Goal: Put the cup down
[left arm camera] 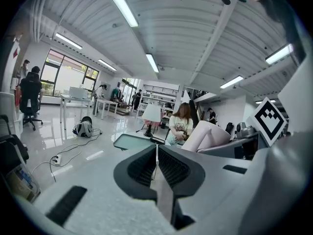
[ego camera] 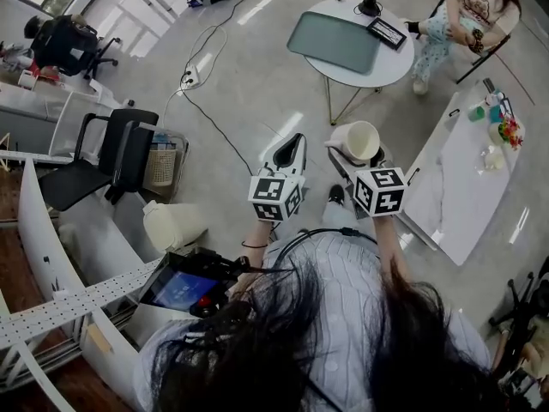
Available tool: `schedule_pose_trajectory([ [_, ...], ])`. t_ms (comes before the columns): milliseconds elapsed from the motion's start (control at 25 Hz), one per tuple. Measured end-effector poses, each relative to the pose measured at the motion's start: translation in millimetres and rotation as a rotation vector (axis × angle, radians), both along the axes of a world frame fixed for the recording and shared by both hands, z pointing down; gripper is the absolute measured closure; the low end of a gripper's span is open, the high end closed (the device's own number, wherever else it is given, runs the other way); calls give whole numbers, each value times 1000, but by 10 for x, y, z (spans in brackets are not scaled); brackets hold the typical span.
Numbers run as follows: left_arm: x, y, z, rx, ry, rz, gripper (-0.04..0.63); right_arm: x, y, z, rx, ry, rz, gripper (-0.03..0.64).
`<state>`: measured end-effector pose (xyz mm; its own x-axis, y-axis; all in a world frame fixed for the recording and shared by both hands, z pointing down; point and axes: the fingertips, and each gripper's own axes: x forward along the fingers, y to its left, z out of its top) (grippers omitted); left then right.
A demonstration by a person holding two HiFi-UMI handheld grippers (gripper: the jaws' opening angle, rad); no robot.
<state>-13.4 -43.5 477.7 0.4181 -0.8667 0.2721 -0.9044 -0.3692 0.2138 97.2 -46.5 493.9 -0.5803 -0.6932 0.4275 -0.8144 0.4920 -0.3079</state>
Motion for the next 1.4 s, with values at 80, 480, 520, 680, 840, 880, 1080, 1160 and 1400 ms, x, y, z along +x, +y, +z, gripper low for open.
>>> schedule_pose_trajectory([
  [80, 71, -116, 6, -2, -5, -2, 575, 57, -127, 10, -3, -5, -7, 196],
  [480, 273, -588, 0, -4, -16, -23, 575, 223, -574, 25, -10, -14, -41, 196],
  [520, 309, -630, 2, -3, -16, -22, 575, 250, -615, 33, -11, -13, -43, 196],
  [680, 419, -773, 19, 1, -19, -23, 575, 340, -769, 59, -8, -15, -49, 196],
  [840, 499, -884, 19, 3, -26, -19, 575, 402, -884, 52, -4, -24, -50, 196],
  [880, 519, -903, 20, 2, -28, -16, 575, 414, -904, 56, -6, -25, -50, 196],
  [1080, 607, -1010, 2, 7, -44, -10, 575, 480, -1012, 69, -9, -37, -51, 196],
  [1160, 589, -1040, -11, 7, -47, -18, 575, 478, -1053, 63, -9, -43, -52, 196],
  [1400, 408, -1122, 10, -6, -53, -41, 575, 378, -1148, 60, -15, -48, -56, 196],
])
